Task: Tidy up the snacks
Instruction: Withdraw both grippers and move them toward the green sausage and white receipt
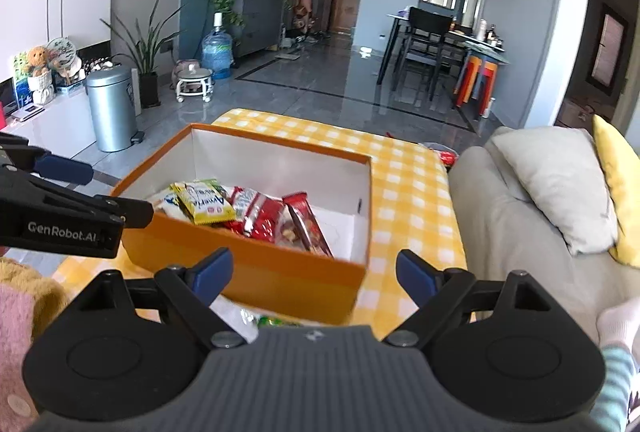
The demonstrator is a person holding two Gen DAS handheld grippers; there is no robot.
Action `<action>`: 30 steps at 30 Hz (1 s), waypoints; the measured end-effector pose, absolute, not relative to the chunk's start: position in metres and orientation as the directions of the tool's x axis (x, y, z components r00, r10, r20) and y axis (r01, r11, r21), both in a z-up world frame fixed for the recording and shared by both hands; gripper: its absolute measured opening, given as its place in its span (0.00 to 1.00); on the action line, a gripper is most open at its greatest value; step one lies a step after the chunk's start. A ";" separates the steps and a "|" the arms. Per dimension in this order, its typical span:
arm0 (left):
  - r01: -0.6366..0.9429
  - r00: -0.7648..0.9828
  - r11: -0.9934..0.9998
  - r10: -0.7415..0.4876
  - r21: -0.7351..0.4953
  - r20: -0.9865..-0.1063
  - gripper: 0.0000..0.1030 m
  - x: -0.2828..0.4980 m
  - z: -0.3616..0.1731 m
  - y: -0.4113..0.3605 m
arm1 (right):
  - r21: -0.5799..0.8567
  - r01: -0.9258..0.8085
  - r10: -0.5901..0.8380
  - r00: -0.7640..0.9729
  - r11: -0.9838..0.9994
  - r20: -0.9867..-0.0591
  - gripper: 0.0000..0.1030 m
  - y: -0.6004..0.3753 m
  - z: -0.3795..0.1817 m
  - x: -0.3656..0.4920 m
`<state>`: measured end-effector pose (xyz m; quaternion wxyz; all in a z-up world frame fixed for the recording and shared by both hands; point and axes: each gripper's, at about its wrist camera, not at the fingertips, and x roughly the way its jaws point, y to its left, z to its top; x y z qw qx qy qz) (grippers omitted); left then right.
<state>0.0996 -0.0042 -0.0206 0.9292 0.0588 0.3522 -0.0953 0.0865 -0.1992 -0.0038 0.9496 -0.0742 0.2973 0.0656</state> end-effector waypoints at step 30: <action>0.210 0.554 0.963 -0.258 -0.167 -0.792 0.75 0.122 -0.102 -0.032 | 0.017 -0.100 0.085 0.727 0.995 -0.682 0.77 -0.240 -0.110 0.110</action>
